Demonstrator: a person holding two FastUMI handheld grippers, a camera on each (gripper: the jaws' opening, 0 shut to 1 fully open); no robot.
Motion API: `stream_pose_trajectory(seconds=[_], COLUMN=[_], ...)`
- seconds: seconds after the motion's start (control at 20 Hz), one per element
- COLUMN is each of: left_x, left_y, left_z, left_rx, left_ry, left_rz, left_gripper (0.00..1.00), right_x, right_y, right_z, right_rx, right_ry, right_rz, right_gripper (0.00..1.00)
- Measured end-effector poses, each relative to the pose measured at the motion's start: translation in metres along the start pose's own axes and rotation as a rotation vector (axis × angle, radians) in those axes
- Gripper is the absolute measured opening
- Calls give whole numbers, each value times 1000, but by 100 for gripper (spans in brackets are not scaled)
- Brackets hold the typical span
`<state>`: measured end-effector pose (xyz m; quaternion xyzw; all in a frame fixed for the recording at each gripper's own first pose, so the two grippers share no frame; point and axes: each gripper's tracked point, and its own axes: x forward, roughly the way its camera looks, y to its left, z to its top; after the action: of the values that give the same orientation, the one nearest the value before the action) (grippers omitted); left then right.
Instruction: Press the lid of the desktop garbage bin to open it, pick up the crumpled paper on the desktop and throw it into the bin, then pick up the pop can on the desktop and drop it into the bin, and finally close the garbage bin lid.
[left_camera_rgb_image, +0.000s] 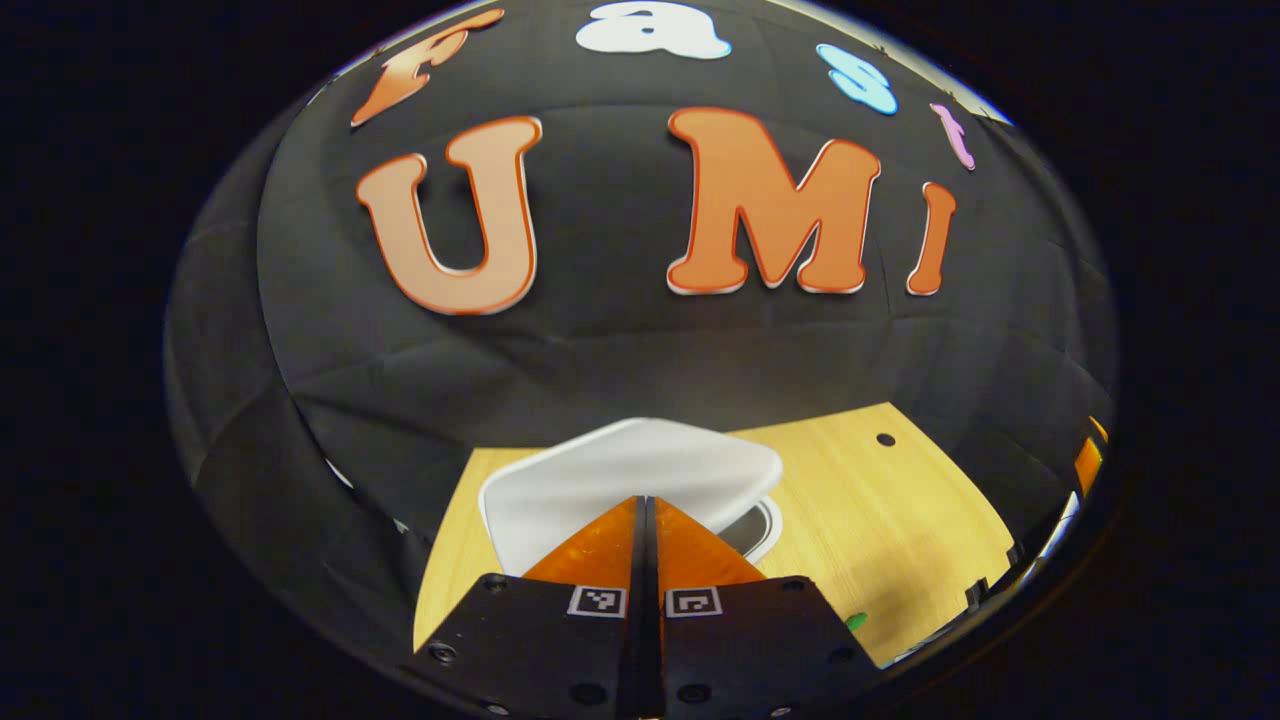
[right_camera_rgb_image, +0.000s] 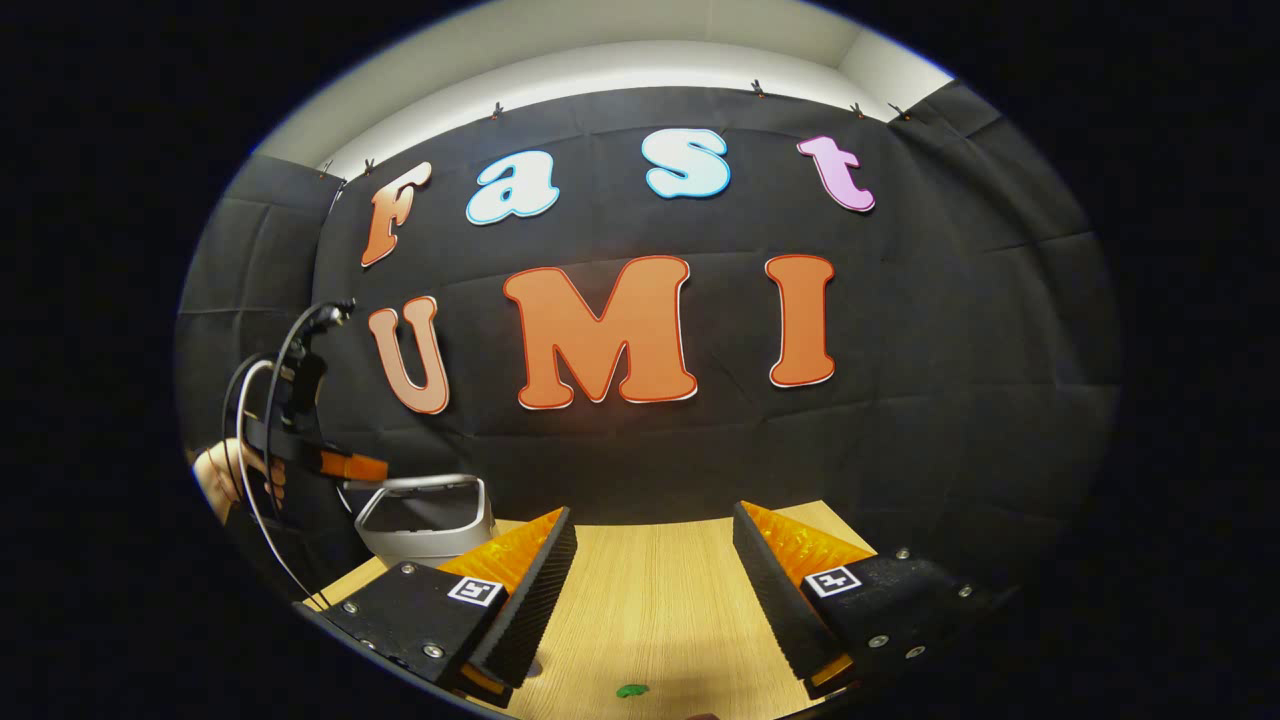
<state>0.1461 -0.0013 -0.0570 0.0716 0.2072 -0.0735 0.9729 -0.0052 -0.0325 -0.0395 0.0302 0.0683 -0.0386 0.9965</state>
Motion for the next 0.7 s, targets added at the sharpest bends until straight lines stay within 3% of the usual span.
stream_pose_trajectory(seconds=[0.4,0.7], left_x=[-59,-94], left_y=[-25,-36], left_z=[51,39], left_rx=[-74,-69], left_ry=[-223,-279], left_rz=[-29,-36], left_gripper=[0,0], right_x=[1,3], right_y=[8,10], right_z=[7,8], right_rx=[-6,10], right_ry=[-13,-14], right_rz=[24,36], right_gripper=[94,94])
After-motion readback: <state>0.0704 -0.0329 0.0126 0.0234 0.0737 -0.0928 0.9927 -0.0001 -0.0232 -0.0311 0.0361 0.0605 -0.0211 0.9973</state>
